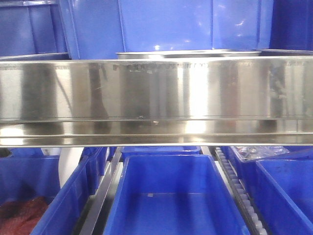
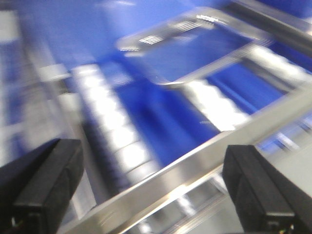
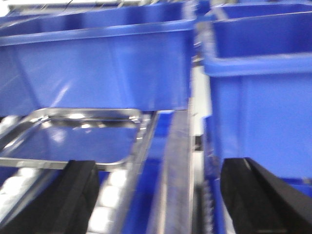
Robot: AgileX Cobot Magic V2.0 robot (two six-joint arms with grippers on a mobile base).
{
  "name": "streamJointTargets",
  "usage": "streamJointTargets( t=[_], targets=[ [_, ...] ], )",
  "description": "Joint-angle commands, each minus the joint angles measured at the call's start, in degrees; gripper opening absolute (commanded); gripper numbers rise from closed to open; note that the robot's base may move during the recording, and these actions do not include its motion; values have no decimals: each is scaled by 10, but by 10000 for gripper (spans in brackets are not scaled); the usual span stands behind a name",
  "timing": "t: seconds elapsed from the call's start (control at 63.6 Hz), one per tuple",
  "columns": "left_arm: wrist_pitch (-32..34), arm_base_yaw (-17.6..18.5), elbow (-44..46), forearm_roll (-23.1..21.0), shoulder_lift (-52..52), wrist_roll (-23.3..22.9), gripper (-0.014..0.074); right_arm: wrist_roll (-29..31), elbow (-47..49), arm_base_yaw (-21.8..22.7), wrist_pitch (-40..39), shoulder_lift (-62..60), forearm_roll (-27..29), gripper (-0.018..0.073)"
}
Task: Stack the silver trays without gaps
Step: 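Reach both grippers down to opposite rims of the silver tray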
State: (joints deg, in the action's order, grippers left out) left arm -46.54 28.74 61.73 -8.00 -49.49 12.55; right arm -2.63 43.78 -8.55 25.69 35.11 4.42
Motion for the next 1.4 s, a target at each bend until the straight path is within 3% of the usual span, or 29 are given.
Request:
streamJointTargets(
  t=[0.0, 0.079, 0.204, 0.361, 0.487, 0.629, 0.864, 1.383],
  targets=[
    [33, 47, 66, -13, -60, 4, 494, 5, 72, -22, -10, 67, 0, 613],
    [31, 75, 136, -13, -143, -27, 494, 5, 133, -34, 39, 136, 0, 613],
    [-5, 75, 262, -8, -265, -77, 494, 5, 241, -34, 149, 248, 0, 613],
    [-102, 47, 425, 37, -404, -173, 445, 5, 388, -34, 292, 377, 0, 613],
    [-146, 25, 512, 38, -479, -234, 421, 5, 478, -34, 352, 460, -2, 613],
    [-172, 16, 555, 43, -540, -282, 421, 5, 544, -34, 375, 531, -2, 613],
    [-180, 17, 561, 98, -602, -337, 421, -19, 585, -31, 362, 619, -2, 613],
    [-137, 16, 564, 123, -644, -352, 421, -19, 585, -32, 302, 711, 3, 613]
  ],
)
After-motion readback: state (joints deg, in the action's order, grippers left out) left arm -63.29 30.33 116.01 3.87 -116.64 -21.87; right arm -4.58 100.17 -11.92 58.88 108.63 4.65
